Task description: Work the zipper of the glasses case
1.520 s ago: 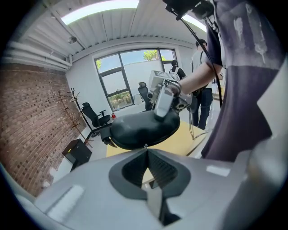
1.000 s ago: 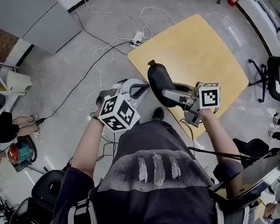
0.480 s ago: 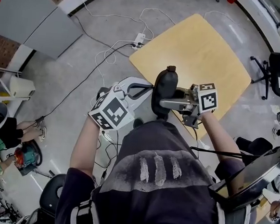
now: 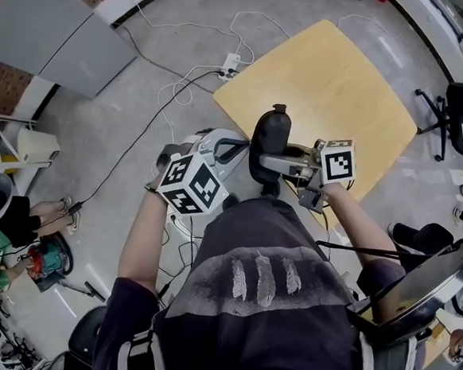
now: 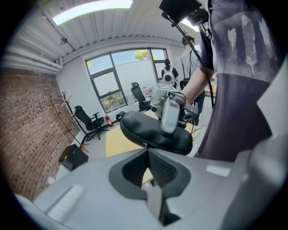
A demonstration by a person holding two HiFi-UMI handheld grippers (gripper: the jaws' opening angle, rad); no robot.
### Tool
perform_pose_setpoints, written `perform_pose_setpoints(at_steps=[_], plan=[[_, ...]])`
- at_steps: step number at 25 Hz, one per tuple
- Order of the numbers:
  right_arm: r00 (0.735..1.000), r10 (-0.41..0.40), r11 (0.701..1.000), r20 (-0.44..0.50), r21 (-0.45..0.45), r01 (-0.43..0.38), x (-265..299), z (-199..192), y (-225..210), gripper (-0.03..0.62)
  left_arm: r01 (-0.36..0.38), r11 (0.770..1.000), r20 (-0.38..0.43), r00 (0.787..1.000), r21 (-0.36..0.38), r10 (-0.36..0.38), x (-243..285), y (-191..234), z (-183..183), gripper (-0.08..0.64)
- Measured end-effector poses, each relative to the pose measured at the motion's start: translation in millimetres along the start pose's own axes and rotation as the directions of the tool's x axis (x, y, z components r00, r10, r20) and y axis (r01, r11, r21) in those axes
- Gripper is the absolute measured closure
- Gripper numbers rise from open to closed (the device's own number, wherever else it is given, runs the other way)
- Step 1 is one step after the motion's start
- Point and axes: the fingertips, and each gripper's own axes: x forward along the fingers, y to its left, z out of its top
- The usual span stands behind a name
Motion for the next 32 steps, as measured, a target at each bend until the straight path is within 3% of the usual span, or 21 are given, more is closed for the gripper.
perform_pose_setpoints(at_steps=[12,17,20,26,29,32], plan=[[0.988,-0.036,0.992,0.148,0.125,0.017,-10.4,33.2,-24.9,0.350,0.071,0.997,-0.017,0.997,-0.035,-0.071,18.4,-6.8,-18.3,0.560],[0.994,-0.022,0.988,0.105,0.152,0.006,-14.0,29.0,-22.7,0.351,0.067,0.996,0.001,0.998,-0.065,-0.067,24.7,-7.4,-11.3,0.560],[0.994,-0.007,0.986,0.113,0.167,-0.012,-19.5,27.9,-21.0,0.351,0.048,0.998,-0.009,0.999,-0.033,-0.049,27.9,-4.1,-6.2,0.558],[0.954,-0.093,0.982,0.285,0.185,0.040,-29.5,44.5,-34.0,0.359,0.028,0.998,-0.084,0.996,0.052,-0.024,34.4,-8.2,-11.1,0.560],[0.939,-0.120,0.979,0.324,0.195,0.057,-32.6,43.2,-37.9,0.365,0.020,1.000,-0.077,0.997,0.024,-0.018,37.2,-8.7,-10.5,0.560],[0.965,-0.083,0.978,0.250,0.206,0.030,-28.9,27.6,-34.8,0.360,0.035,0.999,-0.065,0.997,0.024,-0.033,38.3,-7.1,-10.6,0.560]])
